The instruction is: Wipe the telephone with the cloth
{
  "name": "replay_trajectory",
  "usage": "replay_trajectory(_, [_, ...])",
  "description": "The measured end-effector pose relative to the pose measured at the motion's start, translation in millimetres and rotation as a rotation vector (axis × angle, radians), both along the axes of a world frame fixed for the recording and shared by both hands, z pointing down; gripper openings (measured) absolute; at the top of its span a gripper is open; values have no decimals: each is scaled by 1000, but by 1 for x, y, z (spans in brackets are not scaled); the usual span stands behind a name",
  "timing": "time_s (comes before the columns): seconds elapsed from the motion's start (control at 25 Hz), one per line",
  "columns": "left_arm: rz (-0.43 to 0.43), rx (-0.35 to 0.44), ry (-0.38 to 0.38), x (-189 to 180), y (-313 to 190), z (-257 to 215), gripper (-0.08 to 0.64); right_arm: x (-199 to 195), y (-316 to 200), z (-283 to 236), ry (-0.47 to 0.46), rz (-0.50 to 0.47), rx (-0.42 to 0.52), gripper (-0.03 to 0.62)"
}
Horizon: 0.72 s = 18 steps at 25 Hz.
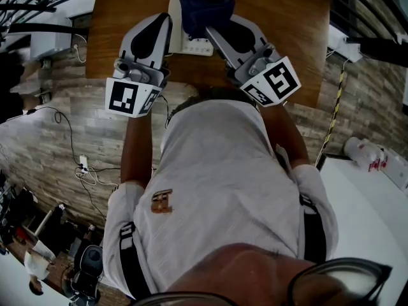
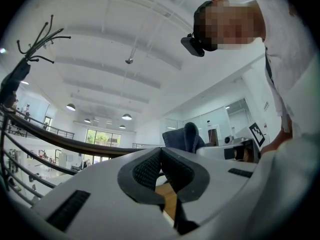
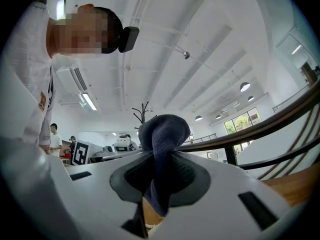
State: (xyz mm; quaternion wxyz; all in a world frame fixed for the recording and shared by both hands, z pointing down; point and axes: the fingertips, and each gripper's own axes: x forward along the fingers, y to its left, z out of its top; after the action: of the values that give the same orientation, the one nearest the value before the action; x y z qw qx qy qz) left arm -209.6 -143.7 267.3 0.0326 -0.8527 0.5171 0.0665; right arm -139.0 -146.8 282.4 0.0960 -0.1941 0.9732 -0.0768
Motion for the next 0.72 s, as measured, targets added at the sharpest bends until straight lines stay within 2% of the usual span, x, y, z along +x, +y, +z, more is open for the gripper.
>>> replay_trajectory(0.72, [7, 2, 8, -1, 6, -2, 18, -1, 8, 1, 15, 4, -3, 78])
